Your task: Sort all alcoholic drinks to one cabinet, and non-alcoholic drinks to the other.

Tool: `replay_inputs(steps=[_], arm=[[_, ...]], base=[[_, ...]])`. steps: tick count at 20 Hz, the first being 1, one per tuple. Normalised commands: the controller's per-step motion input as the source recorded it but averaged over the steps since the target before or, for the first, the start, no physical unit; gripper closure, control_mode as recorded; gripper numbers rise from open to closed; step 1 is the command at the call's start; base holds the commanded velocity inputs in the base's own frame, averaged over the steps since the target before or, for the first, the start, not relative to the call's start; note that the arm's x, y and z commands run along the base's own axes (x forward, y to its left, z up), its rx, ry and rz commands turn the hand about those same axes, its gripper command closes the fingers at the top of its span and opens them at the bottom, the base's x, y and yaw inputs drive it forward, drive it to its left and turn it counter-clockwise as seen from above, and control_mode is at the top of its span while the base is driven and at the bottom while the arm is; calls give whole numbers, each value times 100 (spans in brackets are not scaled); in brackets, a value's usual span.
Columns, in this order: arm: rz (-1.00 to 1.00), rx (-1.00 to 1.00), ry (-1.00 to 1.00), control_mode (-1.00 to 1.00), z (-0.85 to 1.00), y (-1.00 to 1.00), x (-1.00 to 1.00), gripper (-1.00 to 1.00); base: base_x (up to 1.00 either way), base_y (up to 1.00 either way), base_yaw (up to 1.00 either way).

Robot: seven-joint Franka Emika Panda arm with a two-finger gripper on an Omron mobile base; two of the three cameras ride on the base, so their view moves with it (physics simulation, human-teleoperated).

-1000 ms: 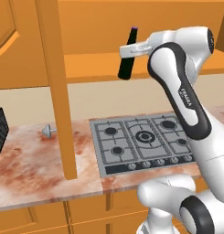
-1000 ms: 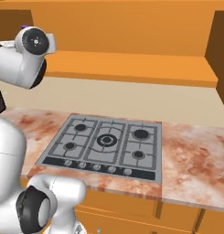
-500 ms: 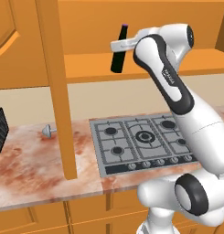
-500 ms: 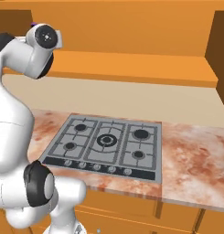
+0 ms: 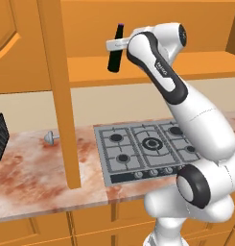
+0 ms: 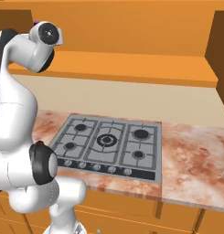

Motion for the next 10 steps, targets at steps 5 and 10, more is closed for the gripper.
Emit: replay_inputs(steps=[5, 10], arm=[[0, -1, -1, -100, 0, 21, 39, 100], [0, -4, -3, -100, -5, 18, 25, 100]], base=[[0, 0, 0], [0, 0, 0]])
